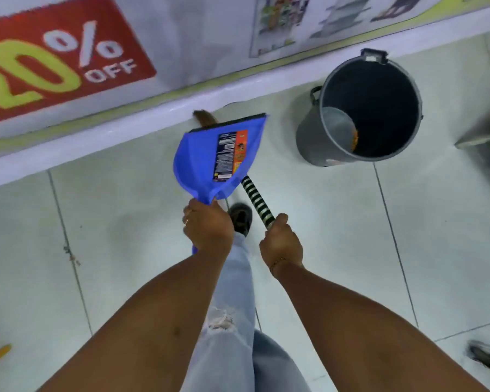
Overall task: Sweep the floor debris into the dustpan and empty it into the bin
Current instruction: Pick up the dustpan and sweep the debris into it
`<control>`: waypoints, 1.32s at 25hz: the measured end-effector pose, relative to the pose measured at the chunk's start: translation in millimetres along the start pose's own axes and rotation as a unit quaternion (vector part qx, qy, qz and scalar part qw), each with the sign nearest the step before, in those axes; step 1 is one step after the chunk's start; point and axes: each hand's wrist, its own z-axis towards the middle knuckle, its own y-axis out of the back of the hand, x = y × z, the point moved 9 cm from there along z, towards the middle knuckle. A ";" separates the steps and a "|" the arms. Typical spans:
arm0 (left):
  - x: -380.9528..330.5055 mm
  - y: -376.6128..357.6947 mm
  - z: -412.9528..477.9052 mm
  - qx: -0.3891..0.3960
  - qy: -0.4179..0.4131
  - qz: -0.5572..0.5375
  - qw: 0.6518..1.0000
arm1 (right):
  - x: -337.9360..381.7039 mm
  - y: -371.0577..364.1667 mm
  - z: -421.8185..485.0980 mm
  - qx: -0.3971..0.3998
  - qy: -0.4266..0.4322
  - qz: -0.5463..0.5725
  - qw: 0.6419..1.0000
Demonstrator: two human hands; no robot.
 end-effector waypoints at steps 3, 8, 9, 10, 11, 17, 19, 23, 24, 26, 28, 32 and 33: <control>40.2 24.9 -25.2 -0.076 -0.118 0.143 0.980 | -15.3 -29.0 -44.7 0.019 -0.025 0.015 0.999; 118.4 49.7 -55.9 0.011 -0.117 0.048 0.992 | -13.6 -68.2 -112.3 0.059 -0.017 0.018 0.998; 136.6 58.8 -57.7 0.035 -0.090 -0.004 0.995 | -4.0 -77.6 -122.8 0.071 -0.013 0.020 0.997; 150.2 68.6 -56.9 0.038 -0.074 -0.047 0.995 | 5.3 -85.3 -129.3 0.079 -0.013 0.023 0.996; 164.7 78.7 -55.0 0.038 -0.059 -0.081 0.994 | 16.6 -93.0 -136.8 0.086 -0.013 0.028 0.996; 262.4 148.0 -26.2 0.005 0.004 -0.200 0.980 | 107.1 -162.7 -183.2 0.094 0.042 0.006 0.995; 311.0 177.5 -8.1 -0.021 0.024 -0.195 0.980 | 136.6 -191.9 -194.9 0.087 0.050 -0.016 0.995; 413.6 212.1 33.4 -0.053 0.057 -0.112 0.991 | 173.2 -237.2 -198.4 0.035 0.061 -0.054 0.996; 438.0 213.0 45.1 -0.057 0.060 -0.089 0.993 | 181.7 -251.9 -196.4 0.029 0.075 -0.065 0.995; 491.6 197.4 71.4 -0.043 0.079 -0.050 0.995 | 199.1 -295.4 -187.7 0.027 0.106 -0.086 0.990; 541.7 163.2 92.5 -0.012 0.124 -0.038 0.992 | 208.2 -339.5 -171.9 0.020 0.113 -0.090 0.989; 611.8 86.6 115.1 0.028 0.222 -0.077 0.972 | 211.5 -410.0 -131.6 0.021 0.100 -0.077 0.992; 622.2 70.8 119.5 0.035 0.238 -0.090 0.966 | 212.0 -423.9 -122.7 0.023 0.105 -0.082 0.991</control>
